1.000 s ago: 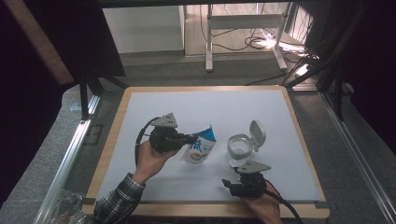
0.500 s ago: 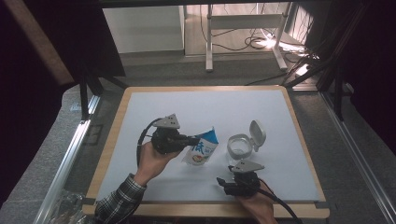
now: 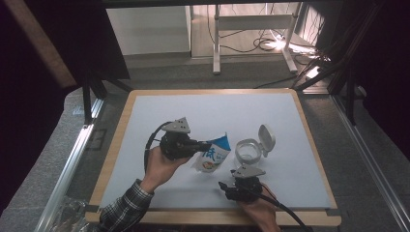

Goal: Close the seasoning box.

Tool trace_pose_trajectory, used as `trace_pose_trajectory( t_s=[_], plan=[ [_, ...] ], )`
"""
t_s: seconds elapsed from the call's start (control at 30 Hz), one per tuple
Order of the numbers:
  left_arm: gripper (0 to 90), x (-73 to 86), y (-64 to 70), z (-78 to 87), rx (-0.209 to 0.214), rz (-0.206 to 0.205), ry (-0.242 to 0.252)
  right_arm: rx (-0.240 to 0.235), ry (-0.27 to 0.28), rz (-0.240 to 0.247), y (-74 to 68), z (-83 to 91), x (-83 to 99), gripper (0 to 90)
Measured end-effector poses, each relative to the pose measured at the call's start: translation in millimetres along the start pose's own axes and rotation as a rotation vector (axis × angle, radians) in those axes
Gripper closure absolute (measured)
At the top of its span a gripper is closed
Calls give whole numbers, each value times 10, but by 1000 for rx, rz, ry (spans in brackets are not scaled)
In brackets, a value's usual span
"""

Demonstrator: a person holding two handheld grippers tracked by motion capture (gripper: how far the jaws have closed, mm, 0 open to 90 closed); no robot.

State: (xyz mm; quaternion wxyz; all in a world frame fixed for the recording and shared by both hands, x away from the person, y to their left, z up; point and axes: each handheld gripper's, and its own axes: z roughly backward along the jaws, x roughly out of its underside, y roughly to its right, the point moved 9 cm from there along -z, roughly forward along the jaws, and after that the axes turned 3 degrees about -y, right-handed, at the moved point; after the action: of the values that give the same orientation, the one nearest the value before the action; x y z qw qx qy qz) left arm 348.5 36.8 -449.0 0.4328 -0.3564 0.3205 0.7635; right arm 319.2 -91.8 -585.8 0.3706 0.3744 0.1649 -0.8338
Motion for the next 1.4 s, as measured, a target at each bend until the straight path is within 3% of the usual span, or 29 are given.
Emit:
trace_pose_trajectory(
  t_s=[0.13,0.33,0.67,0.83,0.87,1.0,1.2,1.4],
  plan=[
    [900,-35,33,-4,4,0,1,13,9,17,-14,-54,-42,372],
    [900,-92,94,-9,17,8,11,12,11,-4,-34,-110,-80,379],
    [900,-158,159,-5,28,-4,5,50,24,3,-55,-209,-129,378],
    [900,-177,177,-9,37,1,5,83,59,16,-39,-213,-180,370],
    [900,-182,182,-9,37,1,5,82,55,0,-49,-214,-185,367],
    [900,-203,210,-6,46,-1,5,116,80,33,-27,-238,-230,358],
    [900,-233,223,12,50,6,12,129,97,35,-25,-245,-263,345],
    [900,-237,213,15,73,31,24,147,167,47,-26,-217,-349,349]
  ],
)
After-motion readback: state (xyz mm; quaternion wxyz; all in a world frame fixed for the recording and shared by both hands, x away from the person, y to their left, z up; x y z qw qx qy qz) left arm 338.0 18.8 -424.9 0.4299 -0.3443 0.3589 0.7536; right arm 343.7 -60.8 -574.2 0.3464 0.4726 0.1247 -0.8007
